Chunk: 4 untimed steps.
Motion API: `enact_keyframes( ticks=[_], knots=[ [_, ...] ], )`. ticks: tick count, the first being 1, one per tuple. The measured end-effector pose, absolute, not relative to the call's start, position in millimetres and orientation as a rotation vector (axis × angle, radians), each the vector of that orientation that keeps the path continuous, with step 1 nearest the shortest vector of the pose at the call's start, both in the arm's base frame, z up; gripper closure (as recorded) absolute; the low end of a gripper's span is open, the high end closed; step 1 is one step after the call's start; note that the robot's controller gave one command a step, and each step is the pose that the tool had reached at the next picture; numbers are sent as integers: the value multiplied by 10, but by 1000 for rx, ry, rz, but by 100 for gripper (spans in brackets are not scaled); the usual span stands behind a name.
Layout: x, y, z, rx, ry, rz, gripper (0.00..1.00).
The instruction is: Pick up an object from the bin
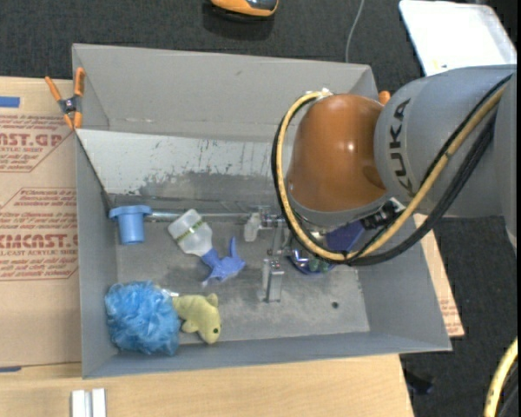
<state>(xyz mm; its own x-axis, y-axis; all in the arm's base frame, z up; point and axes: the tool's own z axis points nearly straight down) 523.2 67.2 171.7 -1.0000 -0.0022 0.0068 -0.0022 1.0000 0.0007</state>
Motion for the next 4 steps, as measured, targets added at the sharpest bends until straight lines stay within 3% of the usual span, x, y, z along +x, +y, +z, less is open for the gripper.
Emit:
enact_keyframes(
  ticks=[1, 2, 3, 4],
  knots=[
    [5248, 668, 1762, 2, -3142, -2, 0],
    [5760, 1096, 780, -131, -3146, -7, 0],
    [5791, 1206, 913, -103, -3150, -5, 0],
    [5783, 1165, 619, -120, -3144, -7, 0]
  ],
)
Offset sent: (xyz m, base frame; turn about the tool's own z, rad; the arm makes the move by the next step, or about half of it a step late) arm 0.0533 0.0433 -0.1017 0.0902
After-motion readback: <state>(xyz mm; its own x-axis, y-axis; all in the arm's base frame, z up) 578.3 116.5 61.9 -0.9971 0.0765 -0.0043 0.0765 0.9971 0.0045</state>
